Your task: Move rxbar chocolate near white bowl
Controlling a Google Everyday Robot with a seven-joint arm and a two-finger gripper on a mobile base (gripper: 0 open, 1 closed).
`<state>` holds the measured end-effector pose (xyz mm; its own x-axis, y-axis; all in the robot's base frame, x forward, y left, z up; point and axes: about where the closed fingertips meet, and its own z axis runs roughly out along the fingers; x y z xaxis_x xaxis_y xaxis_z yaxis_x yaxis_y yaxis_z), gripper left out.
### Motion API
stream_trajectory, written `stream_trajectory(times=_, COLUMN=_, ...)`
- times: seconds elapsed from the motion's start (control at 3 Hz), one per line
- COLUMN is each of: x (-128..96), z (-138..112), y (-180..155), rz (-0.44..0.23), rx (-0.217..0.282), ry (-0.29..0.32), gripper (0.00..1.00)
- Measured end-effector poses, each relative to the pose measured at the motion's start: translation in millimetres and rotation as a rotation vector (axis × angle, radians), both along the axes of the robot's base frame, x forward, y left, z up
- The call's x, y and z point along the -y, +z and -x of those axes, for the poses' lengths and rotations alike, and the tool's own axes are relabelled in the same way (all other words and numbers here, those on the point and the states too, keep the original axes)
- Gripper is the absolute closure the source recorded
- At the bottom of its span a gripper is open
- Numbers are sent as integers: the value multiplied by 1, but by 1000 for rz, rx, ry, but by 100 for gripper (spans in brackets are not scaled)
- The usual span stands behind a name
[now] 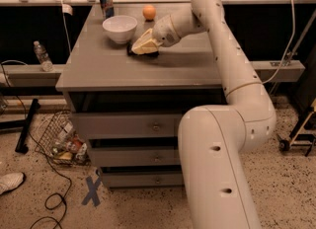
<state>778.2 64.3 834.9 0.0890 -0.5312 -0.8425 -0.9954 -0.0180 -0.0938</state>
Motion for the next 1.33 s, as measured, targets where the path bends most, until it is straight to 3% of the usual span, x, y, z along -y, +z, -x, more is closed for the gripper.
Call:
stream_trajectory(times=1.0, x=-4, z=-1, y=0, rz=-3, rx=-3, ry=4, gripper=33)
stream_trajectory(times=1.33, x=-11, z=-2, y=-4, rz=-6, rx=-7, ry=6, gripper=0)
